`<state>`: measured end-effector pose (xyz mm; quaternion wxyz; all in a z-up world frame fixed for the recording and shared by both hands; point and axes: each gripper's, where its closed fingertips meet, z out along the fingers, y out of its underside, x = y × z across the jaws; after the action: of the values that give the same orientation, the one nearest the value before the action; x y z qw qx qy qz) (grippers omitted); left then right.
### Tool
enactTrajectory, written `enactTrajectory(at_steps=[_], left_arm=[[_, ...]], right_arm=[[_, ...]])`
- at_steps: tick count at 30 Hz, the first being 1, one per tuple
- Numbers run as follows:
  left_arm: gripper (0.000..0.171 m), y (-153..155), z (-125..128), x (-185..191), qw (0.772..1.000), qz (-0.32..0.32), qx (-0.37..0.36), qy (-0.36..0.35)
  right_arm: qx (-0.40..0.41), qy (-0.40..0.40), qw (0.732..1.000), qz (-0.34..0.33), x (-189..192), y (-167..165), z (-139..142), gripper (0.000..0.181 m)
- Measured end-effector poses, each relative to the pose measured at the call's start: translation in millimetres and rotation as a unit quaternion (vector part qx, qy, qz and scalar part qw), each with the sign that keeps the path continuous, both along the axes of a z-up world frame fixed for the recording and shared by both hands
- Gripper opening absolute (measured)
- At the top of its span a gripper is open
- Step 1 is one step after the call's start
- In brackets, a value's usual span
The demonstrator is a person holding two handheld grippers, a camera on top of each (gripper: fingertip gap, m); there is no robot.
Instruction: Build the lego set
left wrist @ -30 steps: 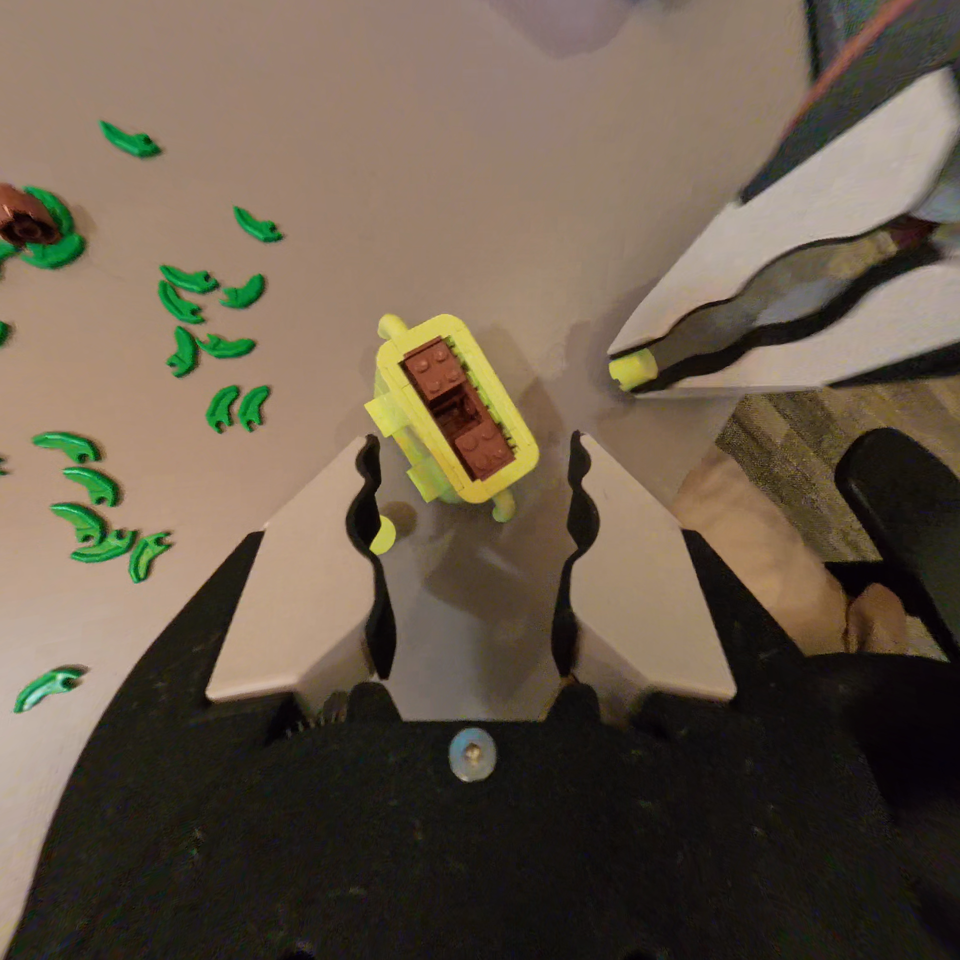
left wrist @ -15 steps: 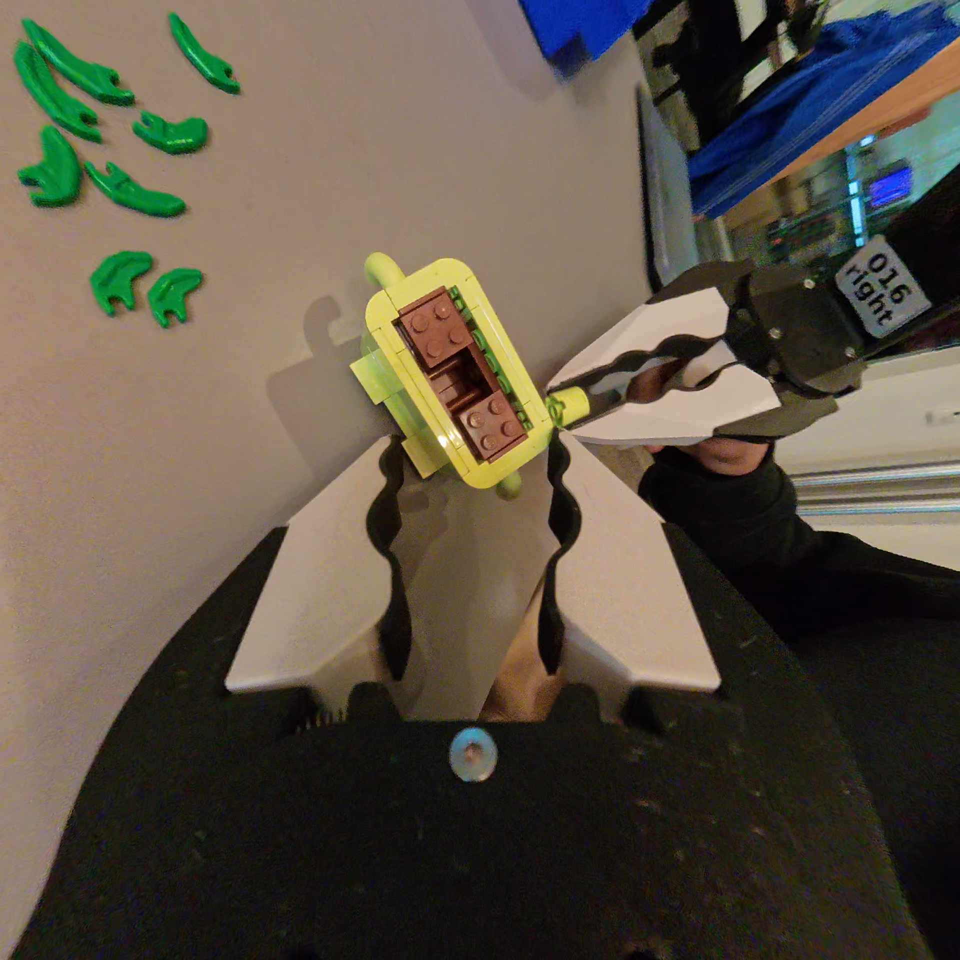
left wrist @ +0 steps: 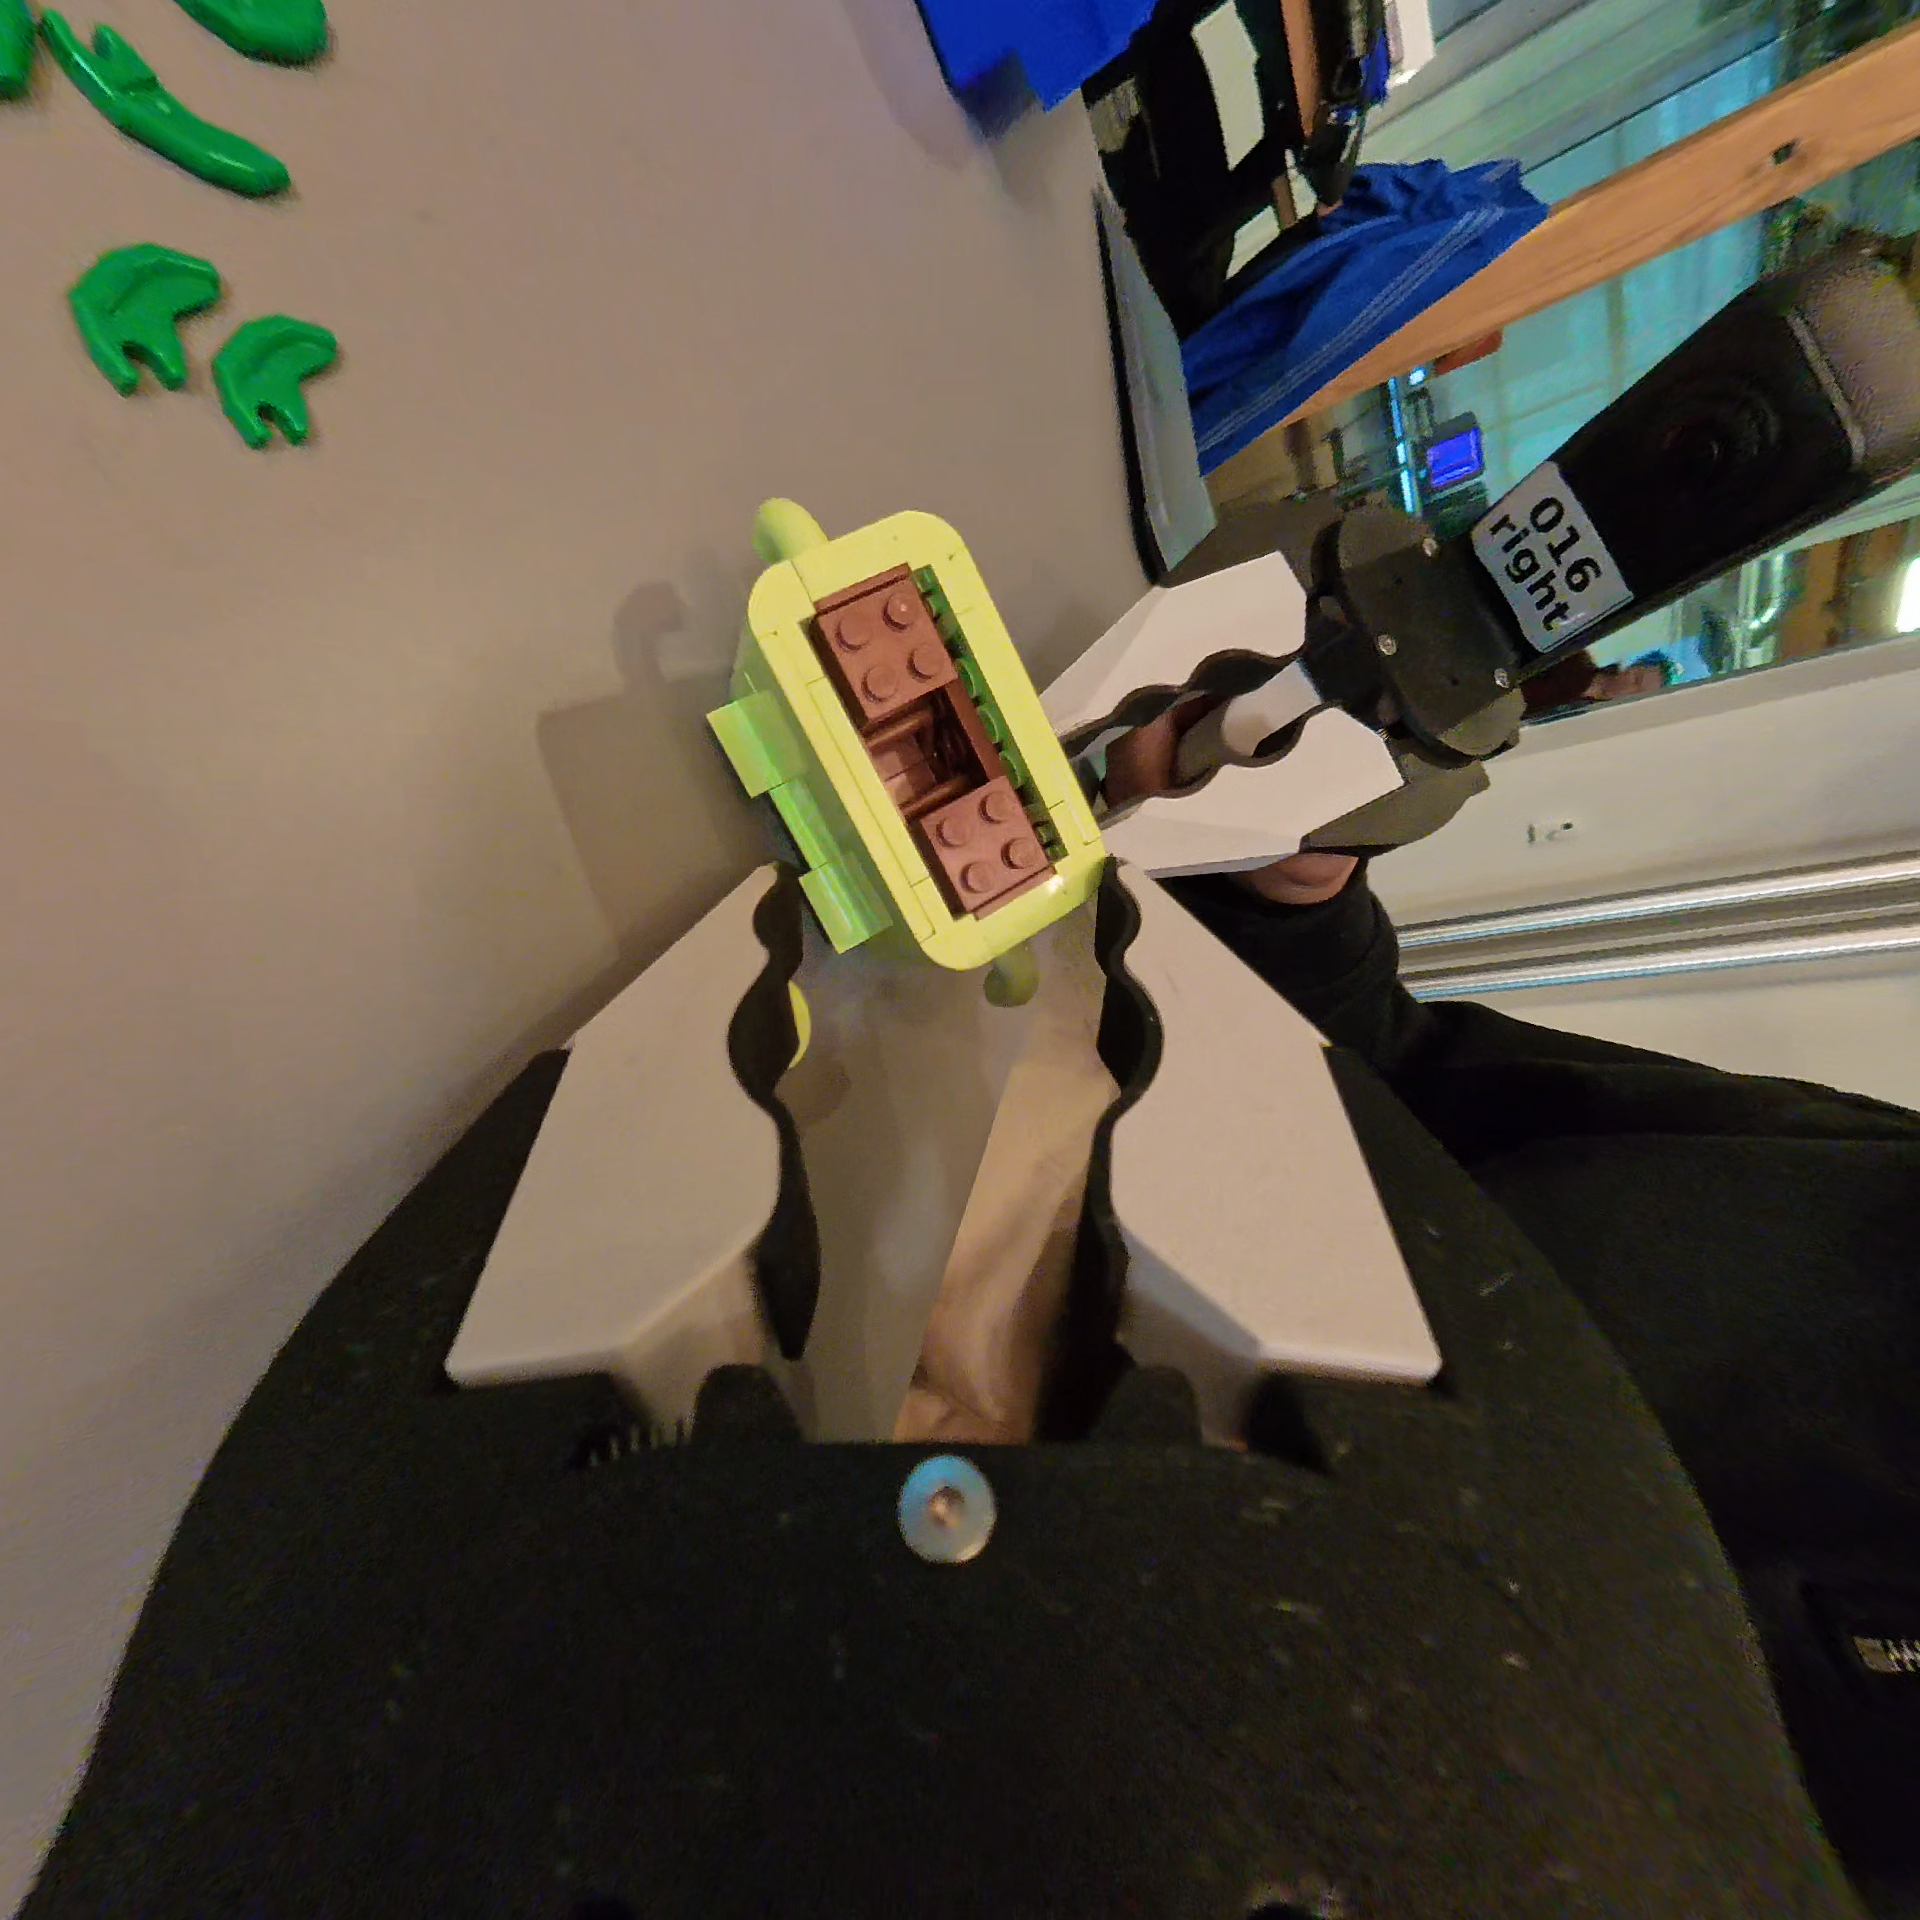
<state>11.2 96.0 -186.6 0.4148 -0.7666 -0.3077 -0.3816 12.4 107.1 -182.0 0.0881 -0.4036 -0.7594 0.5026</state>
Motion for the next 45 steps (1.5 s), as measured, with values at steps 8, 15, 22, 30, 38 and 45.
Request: enactTrajectory(at_steps=[8, 15, 22, 30, 38, 45], left_arm=[[0.057, 1.0, 0.5, 1.6, 0.999, 0.001, 0.032, -0.010], [0.056, 2.4, -0.8, 2.6, 1.000, -0.003, 0.027, 0.014], [0.056, 2.7, -2.2, 2.2, 0.999, 0.008, 0.023, 0.043], [0.056, 2.2, -2.0, 1.0, 0.998, 0.022, 0.024, 0.051], [0.056, 2.2, -2.0, 2.6, 0.997, 0.022, 0.021, 0.070], [0.056, 4.3, -3.7, 2.9, 0.996, 0.020, 0.011, 0.087]], right_arm=[[-0.031, -0.005, 0.999, -0.004, 3.4, 1.3, 1.6, 0.015], [-0.014, -0.018, 1.000, 0.017, 4.1, 0.2, 0.4, 0.015], [0.011, -0.033, 0.999, 0.007, 8.1, -4.7, -1.1, 0.014], [-0.049, -0.076, 0.994, -0.054, 11.2, -7.5, -4.5, 0.015], [0.070, -0.066, 0.988, -0.118, 17.1, 21.1, -28.6, 0.015], [0.260, -0.070, 0.961, -0.065, 22.5, 34.4, -32.2, 0.015]])
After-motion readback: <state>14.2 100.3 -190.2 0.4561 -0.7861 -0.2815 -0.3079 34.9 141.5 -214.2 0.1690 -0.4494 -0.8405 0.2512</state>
